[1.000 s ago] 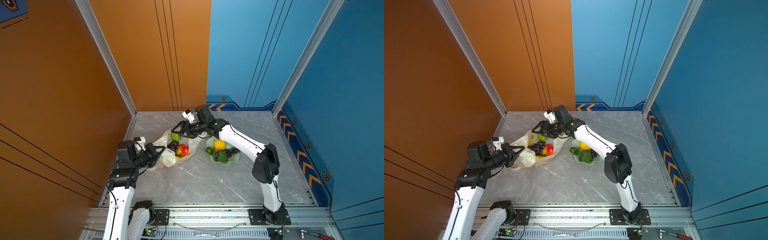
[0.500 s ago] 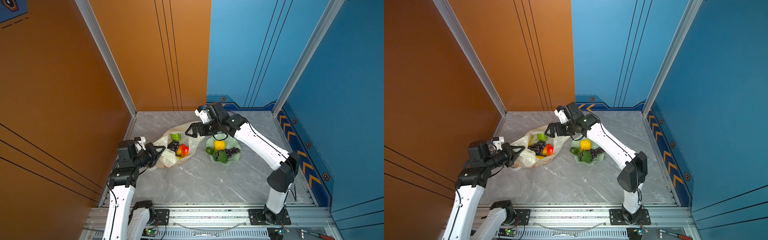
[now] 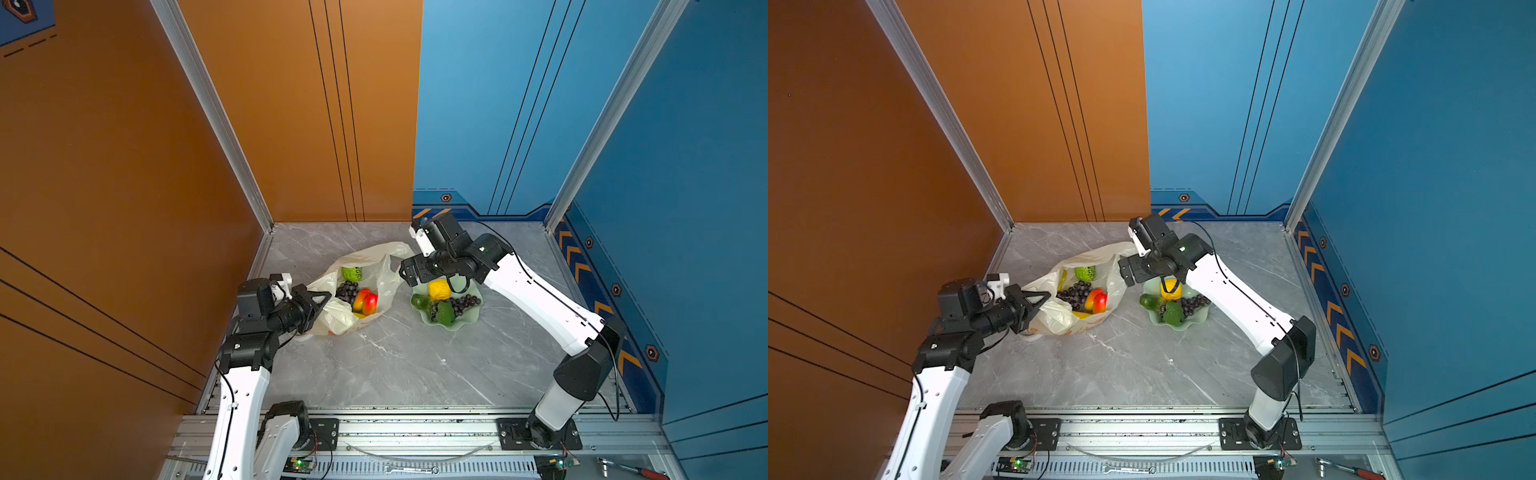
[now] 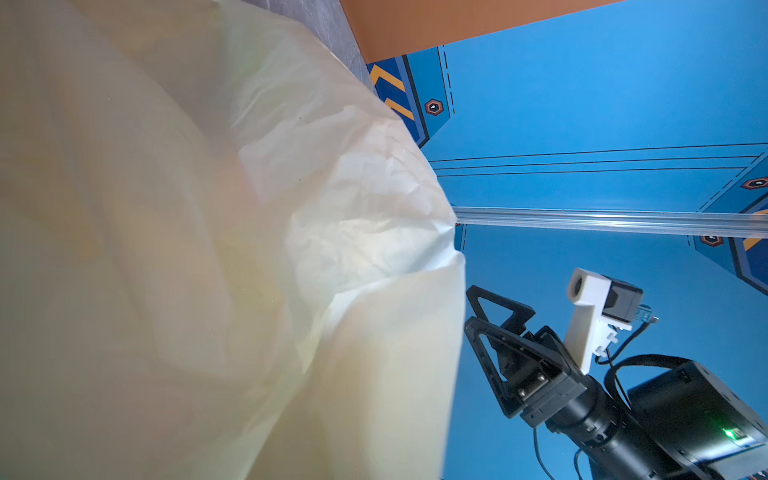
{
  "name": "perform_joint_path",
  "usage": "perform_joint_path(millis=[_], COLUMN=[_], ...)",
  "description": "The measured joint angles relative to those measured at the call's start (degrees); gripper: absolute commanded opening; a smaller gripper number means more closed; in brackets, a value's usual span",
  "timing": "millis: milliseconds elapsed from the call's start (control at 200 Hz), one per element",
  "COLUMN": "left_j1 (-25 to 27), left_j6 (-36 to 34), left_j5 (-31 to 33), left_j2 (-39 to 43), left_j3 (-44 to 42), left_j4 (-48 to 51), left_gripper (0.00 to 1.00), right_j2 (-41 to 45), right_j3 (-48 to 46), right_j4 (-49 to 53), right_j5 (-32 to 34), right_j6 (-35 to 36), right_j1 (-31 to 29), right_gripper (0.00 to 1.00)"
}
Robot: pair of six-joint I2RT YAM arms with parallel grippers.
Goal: Place the fruits into the plastic bag
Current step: 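Move the right gripper back over the green-orange papaya on the plate, then lower the right gripper onto the papaya and close on it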
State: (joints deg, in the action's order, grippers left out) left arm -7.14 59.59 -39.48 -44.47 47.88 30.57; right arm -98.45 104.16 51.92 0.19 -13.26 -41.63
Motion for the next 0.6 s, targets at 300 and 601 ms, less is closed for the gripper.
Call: perform_joint_path(millis=[300,601], left_j1=[0.04,0.11], left_j6=[0.02,0.17], left_j5=[0.00,0.00], left_j2=[0.00,0.00], left_j3=[-0.44,-1.33], left_j4=[-0.50,-0.85], left_gripper=[0.00,0.00], right_j2=[-4.57,-11.30], right_j3=[0.00,0.02], right_j4=[4.59,8.07], right_j5=[3.56,4.59], right_j6=[-0.07,-0.48], right_j1=[0.83,0.81], right_gripper=[1.00,0.99])
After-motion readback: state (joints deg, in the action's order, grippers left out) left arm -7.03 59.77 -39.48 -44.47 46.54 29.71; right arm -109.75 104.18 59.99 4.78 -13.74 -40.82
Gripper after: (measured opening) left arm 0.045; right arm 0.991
